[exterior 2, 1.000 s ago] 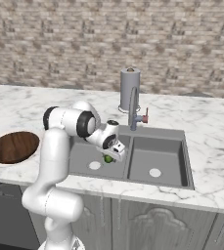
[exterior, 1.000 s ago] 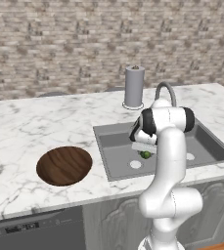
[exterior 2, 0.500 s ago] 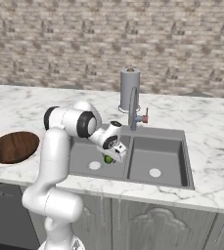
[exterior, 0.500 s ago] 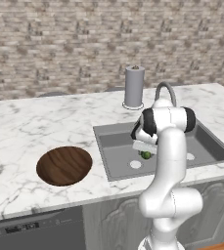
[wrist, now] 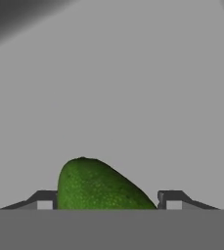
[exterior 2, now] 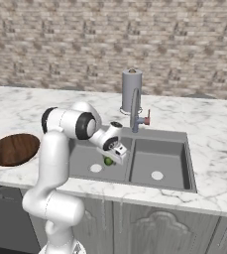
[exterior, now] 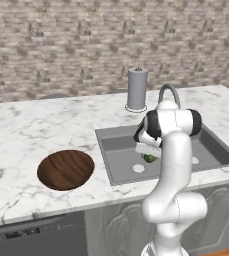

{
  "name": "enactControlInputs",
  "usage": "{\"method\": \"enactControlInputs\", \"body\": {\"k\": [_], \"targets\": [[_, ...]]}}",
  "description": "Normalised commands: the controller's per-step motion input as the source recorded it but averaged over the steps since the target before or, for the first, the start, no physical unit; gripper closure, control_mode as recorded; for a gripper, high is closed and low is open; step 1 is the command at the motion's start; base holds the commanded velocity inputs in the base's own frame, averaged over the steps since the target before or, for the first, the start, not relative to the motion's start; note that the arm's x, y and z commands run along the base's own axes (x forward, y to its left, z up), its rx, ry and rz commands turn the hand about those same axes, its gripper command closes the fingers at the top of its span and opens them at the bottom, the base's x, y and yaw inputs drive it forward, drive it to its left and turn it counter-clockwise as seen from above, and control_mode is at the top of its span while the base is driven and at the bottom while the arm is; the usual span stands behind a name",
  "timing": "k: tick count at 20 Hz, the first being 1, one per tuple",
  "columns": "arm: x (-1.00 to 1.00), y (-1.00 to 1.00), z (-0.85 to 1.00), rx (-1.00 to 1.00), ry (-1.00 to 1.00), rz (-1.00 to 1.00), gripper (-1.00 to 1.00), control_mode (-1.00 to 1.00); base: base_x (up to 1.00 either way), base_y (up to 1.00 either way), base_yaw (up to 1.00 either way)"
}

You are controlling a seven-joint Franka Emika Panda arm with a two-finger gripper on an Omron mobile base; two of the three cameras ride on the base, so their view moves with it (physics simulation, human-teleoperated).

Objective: Pick the oranges from the cabinet and place them in one bowl. Pick the avocado from the sink and place it in the other bowl.

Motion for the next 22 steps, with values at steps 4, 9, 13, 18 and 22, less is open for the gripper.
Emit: {"method": "enactControlInputs", "body": {"k": [4, 9, 13, 18, 22], "targets": [[-0.06, 0.1, 0.35, 0.0, -0.02, 0.0, 1.0, -1.0, 0.0, 0.0, 0.0], [-0.11, 0.1, 0.41, 0.0, 0.0, 0.0, 1.0, -1.0, 0.0, 0.0, 0.0], [-0.1, 0.1, 0.43, 0.0, 0.0, 0.0, 1.0, -1.0, 0.0, 0.0, 0.0], [-0.12, 0.07, 0.44, 0.0, 0.0, 0.0, 1.0, -1.0, 0.0, 0.0, 0.0], [-0.13, 0.08, 0.44, 0.0, 0.02, 0.0, 1.0, -1.0, 0.0, 0.0, 0.0]]}}
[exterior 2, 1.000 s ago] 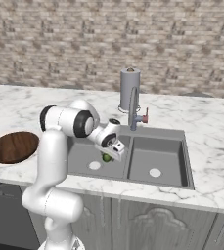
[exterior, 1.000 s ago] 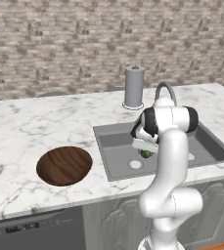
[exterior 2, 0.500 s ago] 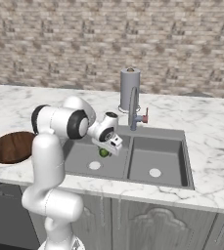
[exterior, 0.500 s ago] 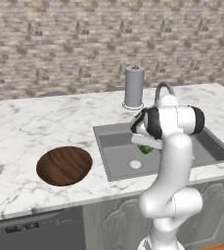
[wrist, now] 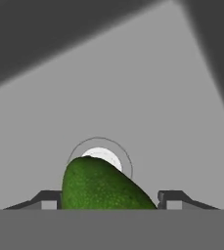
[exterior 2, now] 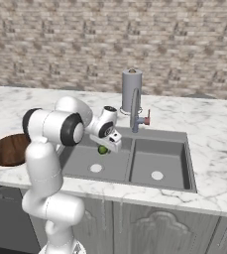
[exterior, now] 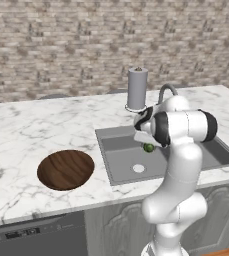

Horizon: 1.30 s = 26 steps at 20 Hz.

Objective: Pick the oranges from the cabinet and place them in one bowl. Pick the avocado from the sink and place it in the other bowl.

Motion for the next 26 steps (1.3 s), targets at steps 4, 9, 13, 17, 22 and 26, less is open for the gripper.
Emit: {"method": "enactControlInputs", "body": {"k": [4, 9, 13, 17, 22, 26], "targets": [[-0.15, 0.08, 0.46, 0.0, 0.06, 0.01, 1.0, -1.0, 0.0, 0.0, 0.0], [-0.2, 0.09, 0.44, 0.0, 0.08, 0.02, 1.0, -1.0, 0.0, 0.0, 0.0], [-0.25, 0.12, 0.4, 0.0, 0.07, 0.04, 1.0, -1.0, 0.0, 0.0, 0.0], [-0.27, 0.14, 0.38, 0.0, 0.02, 0.04, 1.0, -1.0, 0.0, 0.0, 0.0], [-0.27, 0.17, 0.35, 0.0, 0.05, 0.07, 1.0, -1.0, 0.0, 0.0, 0.0], [-0.29, 0.17, 0.28, 0.0, 0.01, 0.11, 1.0, -1.0, 0.0, 0.0, 0.0]]}}
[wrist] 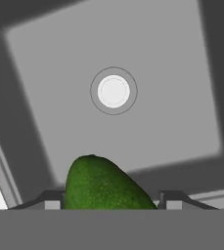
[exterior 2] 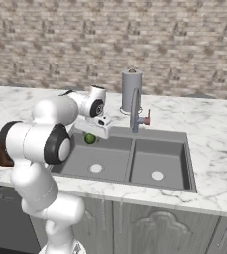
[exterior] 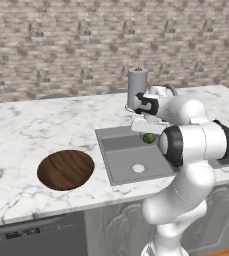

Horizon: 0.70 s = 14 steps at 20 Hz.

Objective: Pick the oranges from the cabinet and place them in one bowl. Pick the avocado from the sink and place it in the other bowl.

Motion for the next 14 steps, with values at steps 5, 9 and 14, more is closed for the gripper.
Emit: {"method": "enactControlInputs", "body": {"k": [5, 9, 14], "targets": [[-0.28, 0.19, 0.23, 0.0, 0.0, 0.1, 1.0, -1.0, 0.0, 0.0, 0.0], [-0.29, 0.2, 0.23, 0.0, 0.0, 0.08, 1.0, -1.0, 0.0, 0.0, 0.0], [-0.31, 0.17, 0.22, 0.0, 0.0, 0.05, 1.0, -1.0, 0.0, 0.0, 0.0]]}}
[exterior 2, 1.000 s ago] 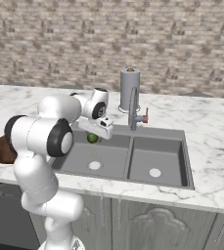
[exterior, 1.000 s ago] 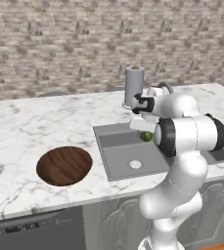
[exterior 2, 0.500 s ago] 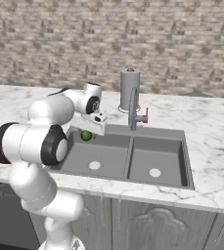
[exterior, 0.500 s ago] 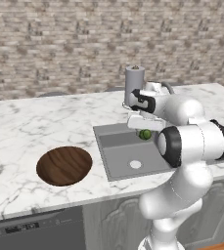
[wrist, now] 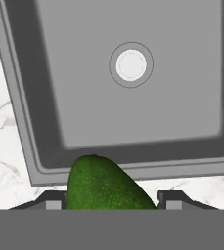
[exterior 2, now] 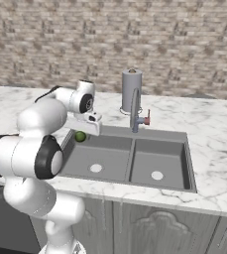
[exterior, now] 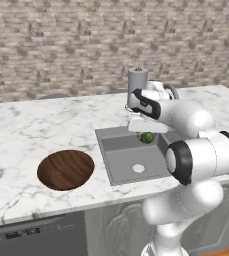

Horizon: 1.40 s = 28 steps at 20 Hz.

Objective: Pick the oranges from the cabinet and place them in one bowl. Pick the avocado from the sink and place it in the other bowl.

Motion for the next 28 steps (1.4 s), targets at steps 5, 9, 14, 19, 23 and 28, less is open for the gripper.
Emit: {"method": "enactControlInputs", "body": {"k": [5, 9, 14, 19, 23, 28], "targets": [[-0.27, 0.19, 0.22, 0.0, 0.0, 0.05, 1.0, -1.0, 0.0, 0.0, 0.0], [-0.26, 0.19, 0.23, 0.0, -0.02, 0.04, 1.0, -1.0, 0.0, 0.0, 0.0], [-0.26, 0.2, 0.23, 0.0, -0.05, 0.06, 1.0, -1.0, 0.0, 0.0, 0.0], [-0.26, 0.2, 0.19, 0.0, -0.08, 0.07, 1.0, -1.0, 0.0, 0.0, 0.0], [-0.24, 0.2, 0.15, 0.0, -0.12, 0.07, 1.0, -1.0, 0.0, 0.0, 0.0], [-0.12, 0.23, 0.11, 0.0, -0.09, 0.07, 1.0, -1.0, 0.0, 0.0, 0.0]]}}
